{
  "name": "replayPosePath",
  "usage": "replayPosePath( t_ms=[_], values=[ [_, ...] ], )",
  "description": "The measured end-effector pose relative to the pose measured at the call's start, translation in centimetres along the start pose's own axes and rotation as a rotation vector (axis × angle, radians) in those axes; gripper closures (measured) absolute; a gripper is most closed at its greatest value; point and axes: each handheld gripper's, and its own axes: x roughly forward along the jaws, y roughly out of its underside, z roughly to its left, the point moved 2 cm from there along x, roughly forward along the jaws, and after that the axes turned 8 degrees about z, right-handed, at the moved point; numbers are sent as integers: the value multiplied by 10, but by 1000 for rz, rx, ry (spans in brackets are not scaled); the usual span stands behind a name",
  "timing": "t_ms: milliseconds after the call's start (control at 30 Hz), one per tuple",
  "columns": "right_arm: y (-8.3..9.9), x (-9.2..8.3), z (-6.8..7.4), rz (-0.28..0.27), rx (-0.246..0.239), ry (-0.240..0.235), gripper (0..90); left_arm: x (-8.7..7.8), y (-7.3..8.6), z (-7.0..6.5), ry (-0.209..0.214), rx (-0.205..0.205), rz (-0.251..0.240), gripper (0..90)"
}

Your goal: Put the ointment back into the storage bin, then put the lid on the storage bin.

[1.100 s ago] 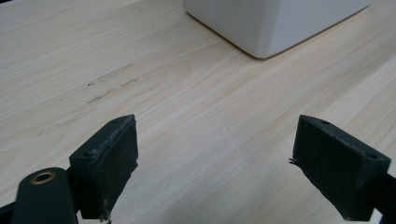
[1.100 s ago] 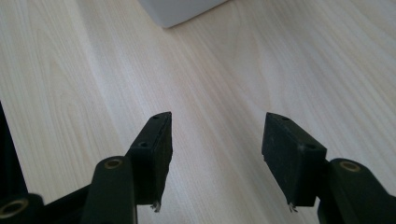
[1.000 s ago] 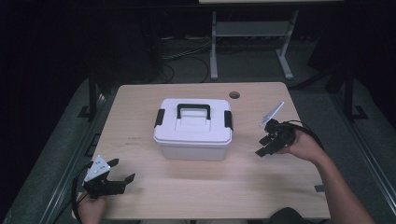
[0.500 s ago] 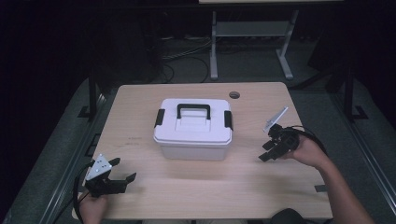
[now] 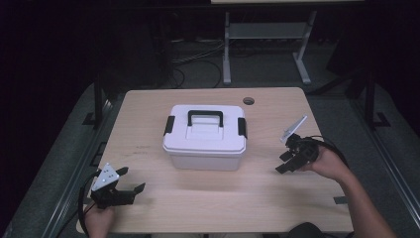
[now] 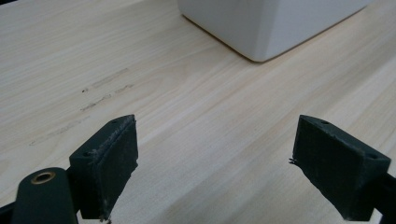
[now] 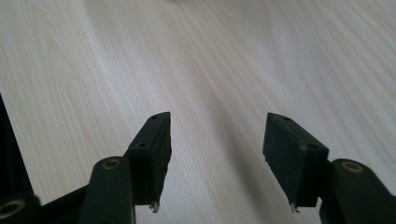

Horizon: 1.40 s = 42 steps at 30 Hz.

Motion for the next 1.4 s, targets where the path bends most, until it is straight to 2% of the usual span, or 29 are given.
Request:
replayPosePath(
  t_ms=[567,1400],
  values=[
    [11,-3,1,-12,15,5,413,3,-1,-2,3,10,8,134],
    [32,6,5,-27,44,-11,397,2,-1,-2,3,10,5,134]
  ],
)
